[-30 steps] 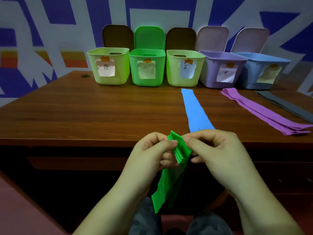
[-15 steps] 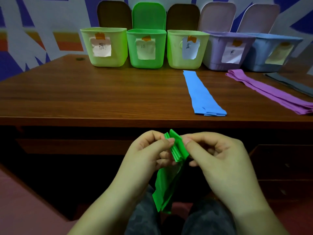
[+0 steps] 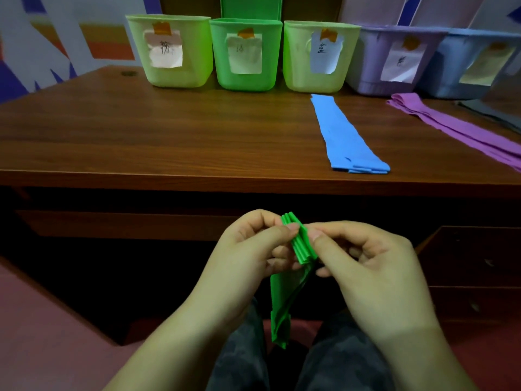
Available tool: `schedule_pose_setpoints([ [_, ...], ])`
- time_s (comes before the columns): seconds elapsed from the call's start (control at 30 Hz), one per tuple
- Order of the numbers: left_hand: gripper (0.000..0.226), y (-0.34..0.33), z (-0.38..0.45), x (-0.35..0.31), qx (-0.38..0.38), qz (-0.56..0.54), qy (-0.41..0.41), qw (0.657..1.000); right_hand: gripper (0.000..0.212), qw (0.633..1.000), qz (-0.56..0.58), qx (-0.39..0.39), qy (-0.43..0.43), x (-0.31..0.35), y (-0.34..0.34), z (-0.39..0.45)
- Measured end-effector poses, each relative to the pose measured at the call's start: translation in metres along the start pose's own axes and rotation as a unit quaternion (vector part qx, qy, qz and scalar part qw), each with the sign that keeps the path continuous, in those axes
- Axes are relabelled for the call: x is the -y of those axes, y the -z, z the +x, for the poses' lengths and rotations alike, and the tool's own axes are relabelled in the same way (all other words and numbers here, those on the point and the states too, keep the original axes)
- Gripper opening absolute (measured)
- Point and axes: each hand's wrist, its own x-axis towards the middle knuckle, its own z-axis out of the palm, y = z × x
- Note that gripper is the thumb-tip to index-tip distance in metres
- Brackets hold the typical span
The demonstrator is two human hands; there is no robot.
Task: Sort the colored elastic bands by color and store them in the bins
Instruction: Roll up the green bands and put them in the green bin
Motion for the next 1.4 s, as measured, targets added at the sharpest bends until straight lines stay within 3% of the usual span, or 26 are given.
schedule_pose_setpoints([
  [0.3,0.022,0.005,0.005,0.005,-0.005,0.001,0.017,1.000,0.020,0.999,0.032,0.015,-0.016,-0.005,-0.006,0.004],
  [0.57,0.029,0.006,0.001,0.001,0.001,-0.014,0.059,0.998,0.030,0.992,0.076,0.045,-0.085,-0.007,0.001,0.010],
  [0.8,0.030,0.009,-0.004,0.001,-0.003,-0.013,0.083,0.996,0.010,0.991,0.071,0.069,-0.093,-0.004,0.004,0.008],
  [1.0,0.026,0.010,-0.009,0.000,-0.001,-0.006,0.081,0.997,0.006,0.986,0.084,0.081,-0.117,0.000,0.005,0.005],
  [1.23,0.022,0.009,-0.013,-0.002,-0.017,0.001,0.082,0.997,0.023,0.986,0.068,0.084,-0.124,0.002,0.005,0.004],
  [1.37,0.025,0.009,-0.014,-0.001,-0.023,0.003,0.080,0.997,0.008,0.986,0.070,0.093,-0.123,0.008,0.001,0.002],
  [1.4,0.028,0.009,-0.014,-0.001,-0.025,0.004,0.077,0.997,0.022,0.986,0.068,0.096,-0.118,0.009,0.001,0.002],
])
